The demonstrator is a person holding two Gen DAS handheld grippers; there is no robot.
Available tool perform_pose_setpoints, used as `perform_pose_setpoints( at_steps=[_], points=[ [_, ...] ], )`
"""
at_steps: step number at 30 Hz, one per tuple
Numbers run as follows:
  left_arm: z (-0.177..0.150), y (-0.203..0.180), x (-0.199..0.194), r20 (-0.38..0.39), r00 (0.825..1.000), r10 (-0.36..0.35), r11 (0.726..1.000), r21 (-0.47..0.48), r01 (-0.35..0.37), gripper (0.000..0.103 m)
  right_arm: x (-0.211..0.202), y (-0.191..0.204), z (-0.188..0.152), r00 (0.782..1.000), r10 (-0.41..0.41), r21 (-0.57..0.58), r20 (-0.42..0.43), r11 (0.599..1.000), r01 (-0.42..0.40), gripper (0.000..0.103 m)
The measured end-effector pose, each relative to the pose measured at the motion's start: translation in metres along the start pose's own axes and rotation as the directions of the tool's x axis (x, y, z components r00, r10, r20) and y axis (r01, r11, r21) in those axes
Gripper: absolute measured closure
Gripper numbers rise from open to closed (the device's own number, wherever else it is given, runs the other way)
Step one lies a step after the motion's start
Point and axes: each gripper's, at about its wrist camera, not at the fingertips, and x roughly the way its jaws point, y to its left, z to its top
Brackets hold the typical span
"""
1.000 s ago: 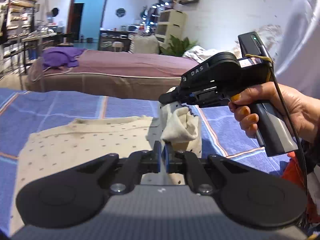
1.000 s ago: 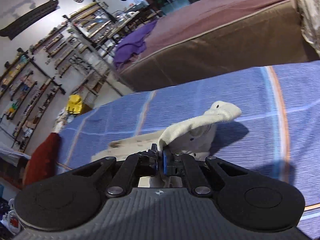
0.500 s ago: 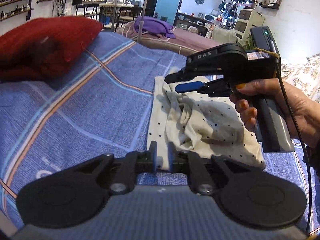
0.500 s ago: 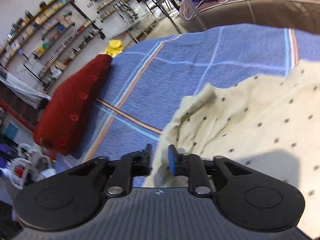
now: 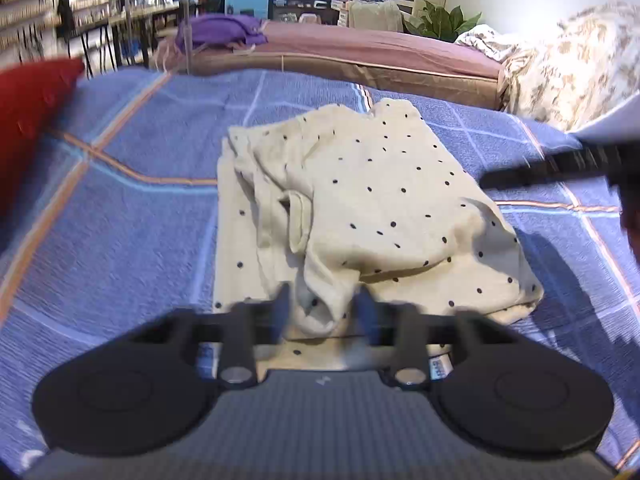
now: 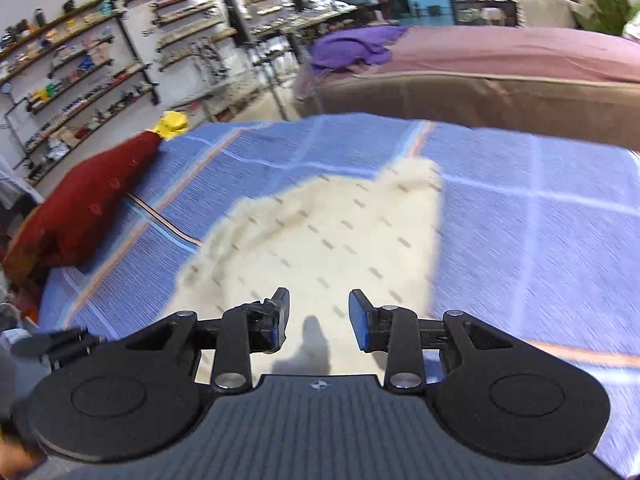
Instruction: Fold small clothes
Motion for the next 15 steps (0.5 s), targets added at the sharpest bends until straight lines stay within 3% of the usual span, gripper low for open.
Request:
perform_pose_setpoints(
  at_steps=[1, 2, 4, 5, 7, 8, 9, 12, 14, 15],
  points=[
    [-0.001, 0.006, -0.001, -0.011, 0.999, -0.04, 0.999, -0.035, 0.039, 0.098, -0.001, -0.009, -0.01, 1.0, -0.013, 0.036, -0.02, 0.999, 0.014, 0.036],
    [-0.001, 0.015, -0.002, -0.009, 0.996, -0.089, 0.992, -0.092, 0.087, 0.099, 0.0, -0.016, -0.019, 0.999, -0.015, 0.064, -0.039, 0.998, 0.018, 0.025],
    [0.003, 0.034, -0.006, 0.007, 0.988, -0.154, 0.968, -0.199, 0.152, 0.101, 0.005, -0.022, -0.035, 0.997, 0.014, 0.111, -0.072, 0.994, -0.006, 0.024],
    [0.003, 0.041, -0.012, 0.013, 0.987, -0.159, 0.963, -0.22, 0.158, 0.101, 0.006, -0.025, -0.043, 0.995, 0.057, 0.135, -0.083, 0.99, -0.046, 0.028],
    [0.001, 0.052, -0.027, 0.032, 0.987, -0.156, 0.958, -0.239, 0.159, 0.101, 0.008, -0.024, -0.056, 0.986, 0.138, 0.17, -0.097, 0.978, -0.121, 0.048],
    [-0.001, 0.055, -0.032, 0.024, 0.988, -0.155, 0.957, -0.244, 0.157, 0.101, 0.007, -0.022, -0.059, 0.986, 0.139, 0.162, -0.091, 0.979, -0.123, 0.068],
    [-0.005, 0.059, -0.034, 0.016, 0.988, -0.155, 0.955, -0.255, 0.154, 0.101, 0.004, -0.017, -0.064, 0.987, 0.134, 0.152, -0.084, 0.981, -0.12, 0.078],
    [-0.02, 0.068, -0.035, -0.047, 0.991, -0.126, 0.959, -0.263, 0.109, 0.101, -0.003, -0.019, -0.068, 0.985, 0.16, 0.217, -0.069, 0.966, -0.142, 0.083],
    [-0.032, 0.075, -0.036, -0.069, 0.991, -0.115, 0.947, -0.308, 0.089, 0.101, -0.005, -0.022, -0.07, 0.983, 0.162, 0.219, -0.08, 0.965, -0.142, 0.082],
    [-0.037, 0.079, -0.039, -0.063, 0.988, -0.142, 0.932, -0.346, 0.112, 0.096, -0.007, -0.024, -0.071, 0.982, 0.164, 0.213, -0.093, 0.967, -0.141, 0.073]
  ],
)
